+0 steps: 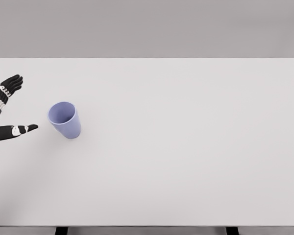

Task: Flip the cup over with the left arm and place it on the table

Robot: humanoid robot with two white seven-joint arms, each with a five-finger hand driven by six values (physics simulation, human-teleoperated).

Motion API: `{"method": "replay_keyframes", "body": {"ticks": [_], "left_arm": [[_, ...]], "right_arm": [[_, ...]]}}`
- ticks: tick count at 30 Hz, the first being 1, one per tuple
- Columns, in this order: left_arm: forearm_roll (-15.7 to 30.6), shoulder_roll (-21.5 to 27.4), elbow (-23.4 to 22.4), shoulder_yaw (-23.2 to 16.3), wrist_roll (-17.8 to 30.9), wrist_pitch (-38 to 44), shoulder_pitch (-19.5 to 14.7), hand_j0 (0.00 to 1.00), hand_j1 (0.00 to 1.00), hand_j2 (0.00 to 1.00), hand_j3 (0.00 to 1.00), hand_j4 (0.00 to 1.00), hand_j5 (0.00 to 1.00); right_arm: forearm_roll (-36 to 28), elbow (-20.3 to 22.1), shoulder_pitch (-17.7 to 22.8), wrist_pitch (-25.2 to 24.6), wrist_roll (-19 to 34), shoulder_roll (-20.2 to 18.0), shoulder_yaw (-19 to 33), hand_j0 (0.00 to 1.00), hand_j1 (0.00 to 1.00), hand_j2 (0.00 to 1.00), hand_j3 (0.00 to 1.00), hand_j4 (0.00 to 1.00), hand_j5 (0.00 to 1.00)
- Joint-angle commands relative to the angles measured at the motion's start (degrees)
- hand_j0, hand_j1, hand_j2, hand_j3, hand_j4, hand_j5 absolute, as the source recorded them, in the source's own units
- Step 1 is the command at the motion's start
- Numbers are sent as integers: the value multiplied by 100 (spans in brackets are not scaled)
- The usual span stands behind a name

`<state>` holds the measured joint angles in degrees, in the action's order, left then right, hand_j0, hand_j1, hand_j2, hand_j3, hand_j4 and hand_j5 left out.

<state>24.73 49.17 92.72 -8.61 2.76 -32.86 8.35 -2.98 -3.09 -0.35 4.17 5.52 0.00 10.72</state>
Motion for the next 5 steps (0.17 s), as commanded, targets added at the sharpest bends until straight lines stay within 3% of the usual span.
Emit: {"method": "replay_keyframes", "body": {"ticks": [1,5], "left_arm": [[-451,224,185,17,-4,-10,-9,100,100,100,100,100,100],[-644,329,247,9,5,-1,18,100,100,100,100,100,100]], "right_arm": [[0,1,0,-4,1,0,0,100,100,100,100,100,100],[0,1,0,5,1,0,0,100,100,100,100,100,100]]}}
